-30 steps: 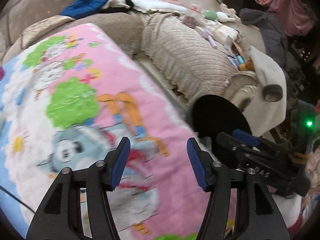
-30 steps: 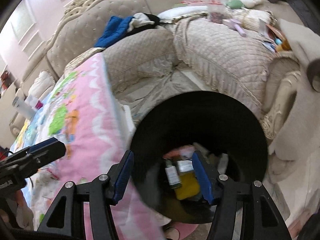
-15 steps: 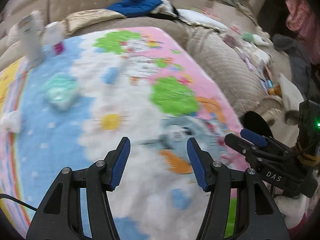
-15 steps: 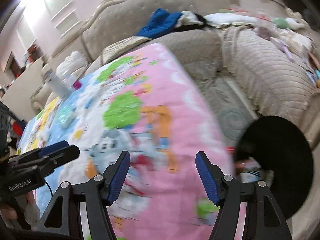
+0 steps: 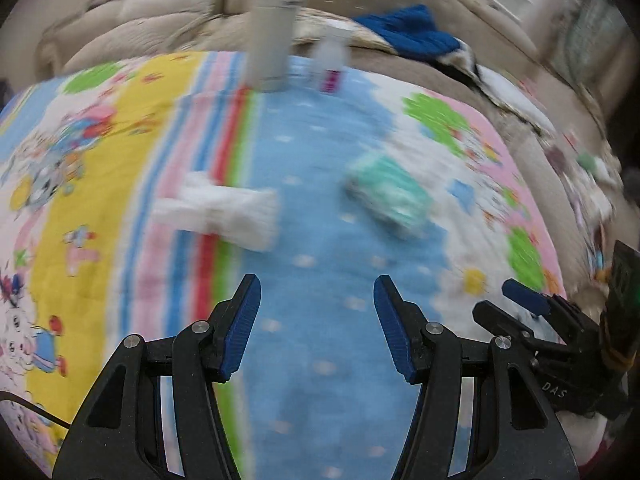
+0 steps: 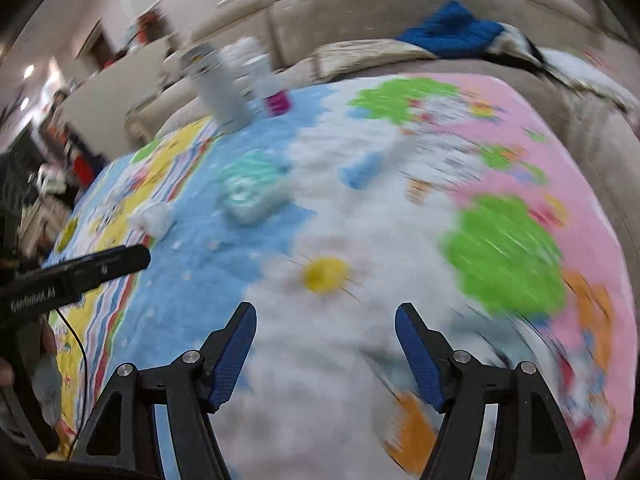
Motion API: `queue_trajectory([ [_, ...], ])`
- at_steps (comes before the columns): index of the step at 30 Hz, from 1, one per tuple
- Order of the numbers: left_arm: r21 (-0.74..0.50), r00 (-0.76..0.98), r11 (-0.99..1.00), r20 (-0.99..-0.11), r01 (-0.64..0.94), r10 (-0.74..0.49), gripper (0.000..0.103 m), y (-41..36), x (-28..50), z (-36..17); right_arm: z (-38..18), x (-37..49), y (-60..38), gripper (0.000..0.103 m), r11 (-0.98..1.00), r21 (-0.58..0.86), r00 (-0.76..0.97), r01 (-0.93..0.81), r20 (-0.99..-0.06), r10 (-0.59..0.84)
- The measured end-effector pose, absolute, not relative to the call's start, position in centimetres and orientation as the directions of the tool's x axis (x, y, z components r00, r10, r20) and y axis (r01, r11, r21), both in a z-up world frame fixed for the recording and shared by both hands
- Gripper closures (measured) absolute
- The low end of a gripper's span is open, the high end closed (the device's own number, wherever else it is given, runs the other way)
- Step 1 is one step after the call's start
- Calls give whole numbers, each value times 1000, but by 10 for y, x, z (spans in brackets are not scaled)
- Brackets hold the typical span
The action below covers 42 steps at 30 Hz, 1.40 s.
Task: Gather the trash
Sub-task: 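Grasp the teal tissue pack with the right tool while the left tool grasps the crumpled white tissue, then carry tissue and tissue pack over the black bin and open both tools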
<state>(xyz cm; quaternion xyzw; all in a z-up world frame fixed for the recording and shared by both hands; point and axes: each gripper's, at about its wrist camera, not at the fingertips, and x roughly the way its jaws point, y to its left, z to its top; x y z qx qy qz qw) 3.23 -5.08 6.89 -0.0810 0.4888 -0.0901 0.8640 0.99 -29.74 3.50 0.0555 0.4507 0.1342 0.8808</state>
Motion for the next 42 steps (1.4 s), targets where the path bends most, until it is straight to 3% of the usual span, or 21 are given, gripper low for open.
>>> queue_trajectory([
  [10, -345, 489, 923, -843, -172, -224, 45, 18, 77, 45, 30, 97, -233, 24, 936, 125, 544, -329, -785, 296],
  [18, -388, 493, 898, -834, -208, -246, 44, 7, 107, 31, 13, 129, -220, 25, 931, 168, 518, -324, -792, 323],
  [20, -400, 504, 892, -826, -208, -253, 44, 5, 114, 28, 13, 127, -222, 41, 937, 178, 531, -301, -785, 320],
  [23, -419, 510, 888, -815, -191, -275, 49, 1, 119, 27, 16, 118, -226, 47, 932, 186, 533, -311, -778, 333],
  [25, -450, 502, 881, -801, -148, -325, 83, -4, 119, 28, 21, 108, -231, 48, 935, 170, 544, -313, -774, 323],
  [42, -278, 480, 942, -811, 186, -334, 86, -98, 34, 64, 51, 16, -279, 49, 951, 195, 610, -241, -732, 304],
])
